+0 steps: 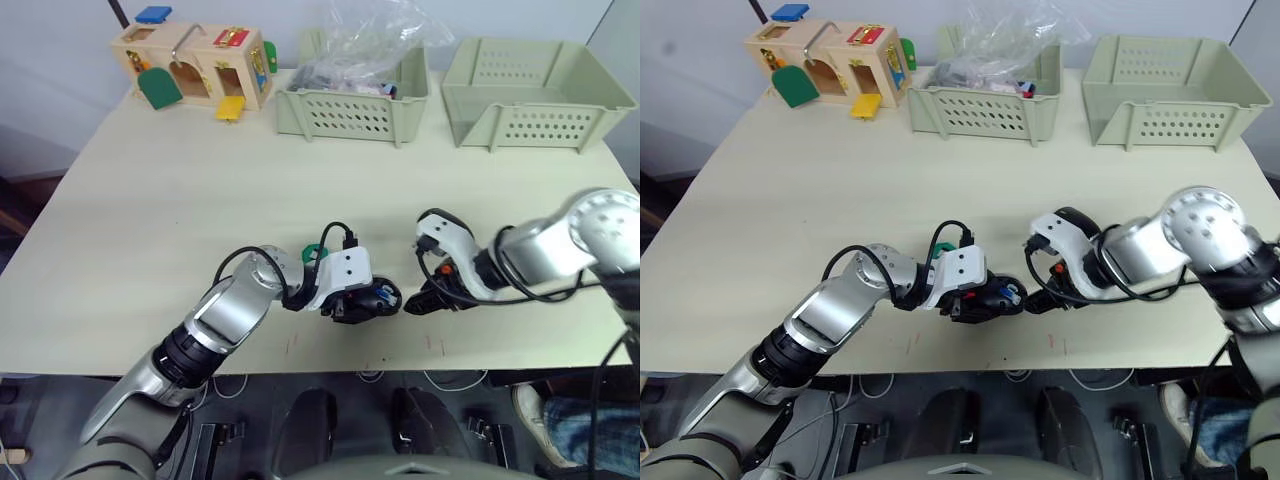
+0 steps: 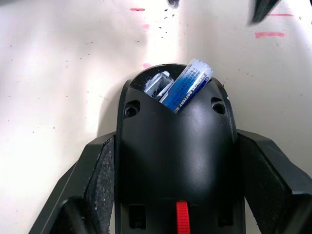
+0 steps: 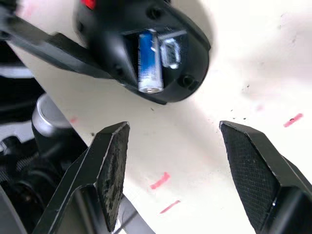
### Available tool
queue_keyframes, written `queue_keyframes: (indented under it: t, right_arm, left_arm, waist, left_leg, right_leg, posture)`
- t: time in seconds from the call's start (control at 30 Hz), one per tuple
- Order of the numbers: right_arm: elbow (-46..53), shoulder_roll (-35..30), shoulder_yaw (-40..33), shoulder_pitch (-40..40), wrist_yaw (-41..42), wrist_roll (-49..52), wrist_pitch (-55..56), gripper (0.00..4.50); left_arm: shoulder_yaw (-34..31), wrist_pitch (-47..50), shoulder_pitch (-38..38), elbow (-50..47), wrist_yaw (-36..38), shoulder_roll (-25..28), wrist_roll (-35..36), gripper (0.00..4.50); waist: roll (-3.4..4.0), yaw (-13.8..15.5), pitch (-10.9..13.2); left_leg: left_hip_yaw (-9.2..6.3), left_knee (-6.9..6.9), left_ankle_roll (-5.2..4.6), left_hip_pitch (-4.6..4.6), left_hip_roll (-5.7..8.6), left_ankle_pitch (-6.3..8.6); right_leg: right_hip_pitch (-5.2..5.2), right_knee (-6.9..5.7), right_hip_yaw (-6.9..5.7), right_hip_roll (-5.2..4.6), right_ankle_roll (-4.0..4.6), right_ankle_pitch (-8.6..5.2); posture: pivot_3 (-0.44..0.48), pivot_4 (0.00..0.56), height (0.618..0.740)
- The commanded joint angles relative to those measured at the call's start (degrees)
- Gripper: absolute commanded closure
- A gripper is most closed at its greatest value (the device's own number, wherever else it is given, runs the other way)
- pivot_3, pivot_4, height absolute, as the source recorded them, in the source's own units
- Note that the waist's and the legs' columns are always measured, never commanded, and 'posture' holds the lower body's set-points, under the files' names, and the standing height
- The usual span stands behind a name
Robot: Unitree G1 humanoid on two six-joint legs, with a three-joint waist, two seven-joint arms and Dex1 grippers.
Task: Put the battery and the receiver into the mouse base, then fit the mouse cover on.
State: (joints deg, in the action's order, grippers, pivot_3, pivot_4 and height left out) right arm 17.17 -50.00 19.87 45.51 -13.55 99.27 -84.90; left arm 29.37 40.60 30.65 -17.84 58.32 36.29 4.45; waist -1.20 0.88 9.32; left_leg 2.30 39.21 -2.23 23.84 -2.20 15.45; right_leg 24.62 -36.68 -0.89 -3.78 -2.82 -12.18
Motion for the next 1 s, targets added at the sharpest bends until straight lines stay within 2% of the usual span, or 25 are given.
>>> queue_keyframes:
  t: [0.03,0.13,0.27,0.33,0.37,0.43,0.53,0.67,0.77,0.8,0.9,1.0]
  right_arm:
    - [19.64,-4.64,-8.7,-13.95,10.44,-18.1,15.07,1.42]
    - [25.91,-7.21,-11.88,-27.74,22.01,-30.03,25.05,1.42]
    - [27.1,-4.78,-15.96,-39.3,31.19,-39.66,36.71,1.42]
    - [27.49,-0.42,-14.28,-44.08,32.49,-48.86,45.63,1.42]
    - [26.8,3.86,-14.69,-46.14,33.25,-49.48,49.39,1.42]
    - [25.37,7.37,-12.3,-48.1,35.07,-55.7,54.55,1.42]
    - [23.04,12.35,-10.92,-49.27,35.74,-59.26,57.0,1.42]
    - [20.65,15.26,-9.9,-49.8,39.11,-63.79,60.42,1.42]
    - [14.8,19.04,-8.83,-49.15,42.94,-66.12,65.03,2.25]
    - [13.62,19.95,-8.73,-49.07,44.0,-66.74,65.88,2.89]
    - [9.65,21.7,-7.26,-48.51,46.96,-70.85,69.98,4.41]
    - [7.55,23.28,-7.01,-48.59,48.4,-72.31,71.28,4.47]
  left_arm:
    - [0.95,0.25,-0.62,0.45,-0.18,0.01,-0.71,1.5]
    - [0.9,0.1,-0.52,0.61,-0.06,0.07,-0.69,1.5]
    - [0.94,0.02,-0.33,0.97,0.15,0.1,-0.71,1.5]
    - [1.05,0.22,-0.17,1.08,0.18,0.08,-0.77,1.5]
    - [1.08,0.3,-0.17,1.05,0.17,0.1,-0.8,1.5]
    - [1.14,0.62,-0.53,0.36,0.13,0.39,-0.8,1.5]
    - [1.14,1.32,-1.03,-0.85,-0.02,0.68,-0.65,1.5]
    - [1.14,1.68,-1.44,-1.67,-0.19,0.97,-0.57,1.5]
    - [1.19,1.76,-1.53,-1.61,-0.39,0.98,-0.57,1.5]
    - [1.2,1.79,-1.53,-1.59,-0.43,0.97,-0.56,1.5]
    - [1.19,1.55,-0.94,-0.63,-0.4,0.75,-0.64,1.5]
    - [1.16,1.1,-0.48,0.43,-0.3,0.61,-0.77,1.5]
  waist:
    - [0.01,0.31,0.0]
    - [0.06,-0.12,-0.01]
    - [0.03,-0.09,-0.02]
    - [-0.02,-0.09,-0.05]
    - [-0.03,-0.08,-0.05]
    - [-0.02,-0.06,-0.06]
    - [-0.05,-0.09,-0.09]
    - [-0.06,-0.09,-0.09]
    - [-0.09,-0.1,-0.11]
    - [-0.08,-0.11,-0.11]
    - [-0.08,-0.11,-0.12]
    - [-0.08,-0.08,-0.12]
  left_leg:
    - [-0.02,-0.01,0.0,0.04,0.01,0.0]
    - [0.03,0.03,0.0,0.02,0.02,0.0]
    - [0.12,0.07,0.0,-0.1,0.0,0.0]
    - [0.13,0.08,0.0,-0.11,0.0,0.0]
    - [0.13,0.08,0.0,-0.11,-0.01,0.0]
    - [0.11,0.06,0.0,-0.1,-0.01,0.0]
    - [0.21,0.09,0.0,-0.12,-0.01,0.0]
    - [0.23,0.1,0.0,-0.13,-0.02,0.0]
    - [0.24,0.09,0.0,-0.14,-0.02,0.0]
    - [0.27,0.09,0.0,-0.14,-0.02,0.0]
    - [0.3,0.09,0.0,-0.15,-0.02,0.0]
    - [0.33,0.09,0.0,-0.16,-0.02,-0.01]
  right_leg:
    - [0.01,0.02,-0.03,-0.01,0.0,0.0]
    - [0.01,0.05,0.03,-0.01,-0.04,-0.02]
    - [-0.03,0.03,0.15,0.06,-0.3,-0.11]
    - [-0.03,0.02,0.18,0.07,-0.31,-0.11]
    - [-0.02,0.02,0.18,0.1,-0.31,-0.11]
    - [-0.01,0.01,0.17,0.12,-0.31,-0.11]
    - [0.01,-0.03,0.25,0.12,-0.31,-0.1]
    - [0.02,-0.04,0.26,0.12,-0.21,-0.05]
    - [0.02,-0.04,0.25,0.14,-0.09,0.02]
    - [0.01,-0.04,0.25,0.15,-0.08,0.02]
    - [0.02,-0.06,0.27,0.15,-0.08,0.02]
    - [0.01,-0.08,0.26,0.15,-0.07,0.03]
  posture:
    - [0.0,0.15,0.74]
    - [0.0,0.15,0.74]
    - [0.0,0.15,0.74]
    - [0.0,0.15,0.74]
    - [0.0,0.15,0.74]
    - [0.0,0.15,0.74]
    - [0.0,0.15,0.74]
    - [0.0,0.15,0.74]
    - [0.0,0.15,0.74]
    - [0.0,0.15,0.74]
    - [0.0,0.15,0.74]
    - [0.0,0.15,0.74]
